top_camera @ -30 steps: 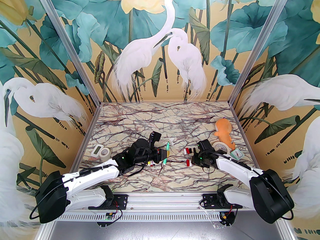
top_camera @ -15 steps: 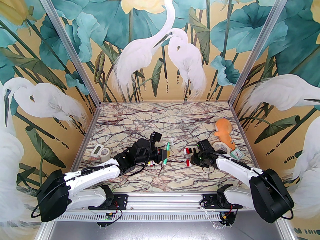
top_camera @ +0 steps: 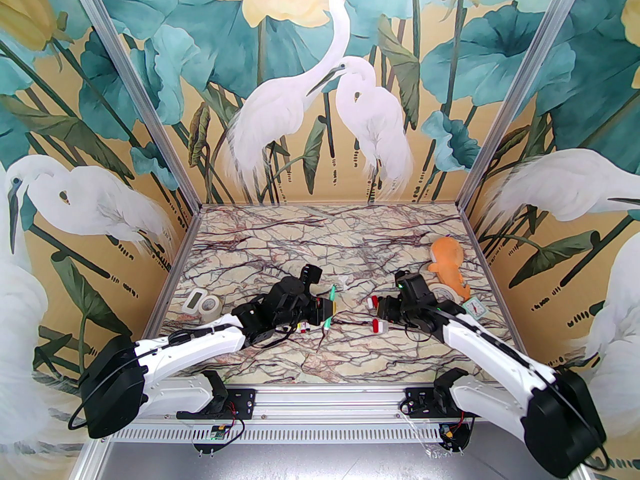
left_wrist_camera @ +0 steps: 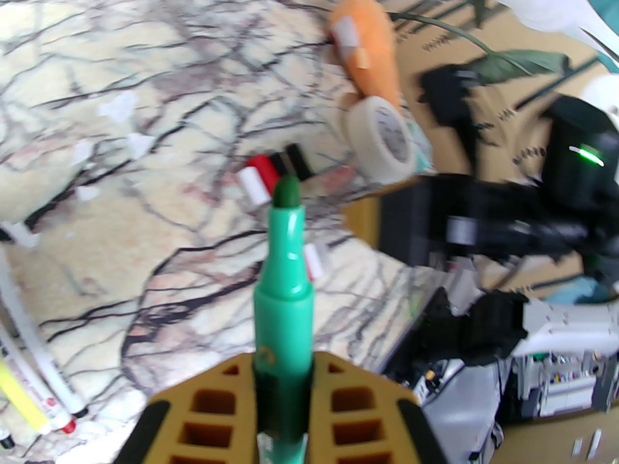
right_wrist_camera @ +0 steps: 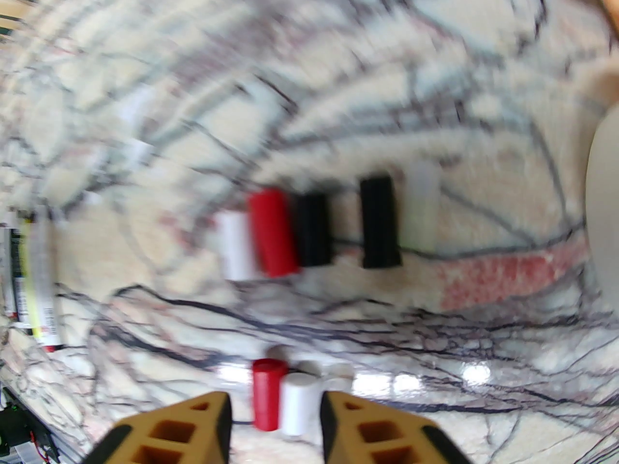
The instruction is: Open the pen caps
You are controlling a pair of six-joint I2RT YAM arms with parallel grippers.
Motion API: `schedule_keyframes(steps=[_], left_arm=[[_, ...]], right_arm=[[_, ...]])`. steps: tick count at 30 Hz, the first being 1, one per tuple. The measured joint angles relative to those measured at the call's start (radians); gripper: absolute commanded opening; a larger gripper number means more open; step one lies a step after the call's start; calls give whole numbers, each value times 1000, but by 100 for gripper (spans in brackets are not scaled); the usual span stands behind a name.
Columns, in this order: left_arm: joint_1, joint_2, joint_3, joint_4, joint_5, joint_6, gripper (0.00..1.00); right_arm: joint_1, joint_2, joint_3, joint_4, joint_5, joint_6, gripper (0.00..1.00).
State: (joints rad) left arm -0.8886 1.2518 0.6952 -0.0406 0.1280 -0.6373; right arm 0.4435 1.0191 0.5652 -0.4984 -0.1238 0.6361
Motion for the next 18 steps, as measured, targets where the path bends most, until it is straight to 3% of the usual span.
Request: schedule_keyframes(steps=[4, 11, 18], left_arm=[[-8, 46, 54, -88, -82, -36, 8], [-25, 136, 142, -229, -202, -114, 8], [-36, 267, 225, -346, -261, -188, 9]], right_arm=[[0, -94, 6, -5, -15, -16, 65], [0, -233, 8, 9, -107, -51, 100], [0, -312, 8, 42, -218, -62, 100]])
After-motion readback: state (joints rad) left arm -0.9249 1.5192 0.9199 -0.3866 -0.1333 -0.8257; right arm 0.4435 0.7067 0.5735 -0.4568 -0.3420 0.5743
